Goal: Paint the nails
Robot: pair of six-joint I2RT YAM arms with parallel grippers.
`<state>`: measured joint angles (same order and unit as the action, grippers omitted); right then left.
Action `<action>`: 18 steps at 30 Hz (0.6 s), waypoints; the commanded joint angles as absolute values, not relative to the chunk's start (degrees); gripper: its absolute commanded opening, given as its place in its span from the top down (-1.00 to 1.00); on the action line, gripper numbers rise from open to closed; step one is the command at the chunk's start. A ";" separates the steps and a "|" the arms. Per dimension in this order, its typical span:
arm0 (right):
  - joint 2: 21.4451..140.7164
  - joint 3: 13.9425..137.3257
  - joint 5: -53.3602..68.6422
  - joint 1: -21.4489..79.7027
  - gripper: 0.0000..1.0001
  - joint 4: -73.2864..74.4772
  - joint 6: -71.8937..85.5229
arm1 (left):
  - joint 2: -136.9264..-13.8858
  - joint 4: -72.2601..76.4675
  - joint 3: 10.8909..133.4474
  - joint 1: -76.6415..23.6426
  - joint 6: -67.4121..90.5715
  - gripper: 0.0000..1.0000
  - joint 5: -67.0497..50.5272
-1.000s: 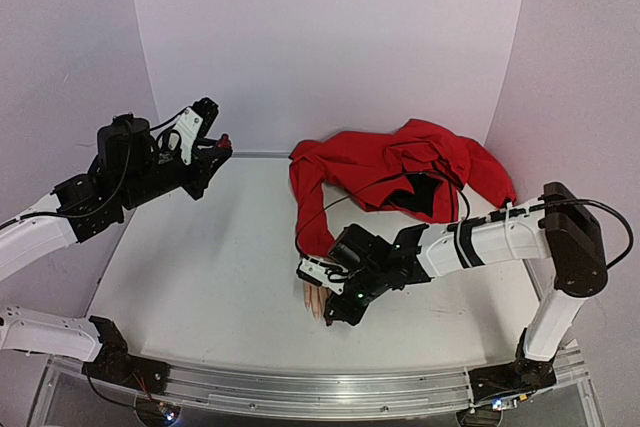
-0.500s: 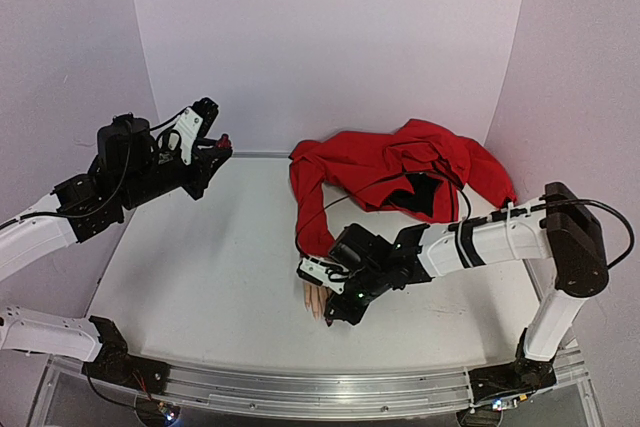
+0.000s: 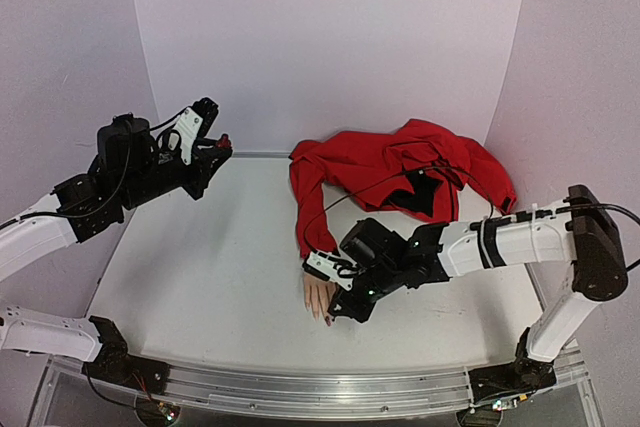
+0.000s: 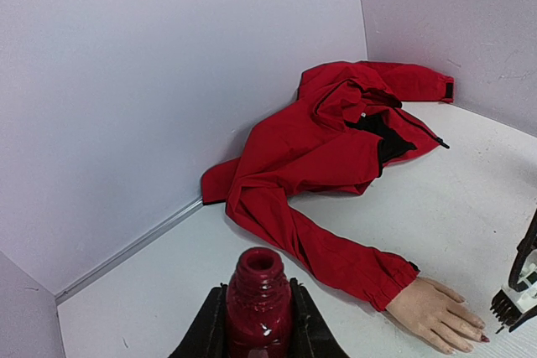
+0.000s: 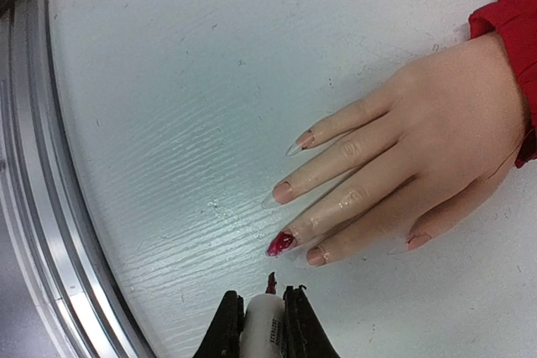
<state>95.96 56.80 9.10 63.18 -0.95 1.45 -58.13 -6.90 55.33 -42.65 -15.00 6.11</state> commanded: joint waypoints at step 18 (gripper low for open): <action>98.15 58.87 7.08 63.57 1.00 -3.20 1.55 | -56.55 -2.81 55.33 -42.25 -15.40 1.00 5.63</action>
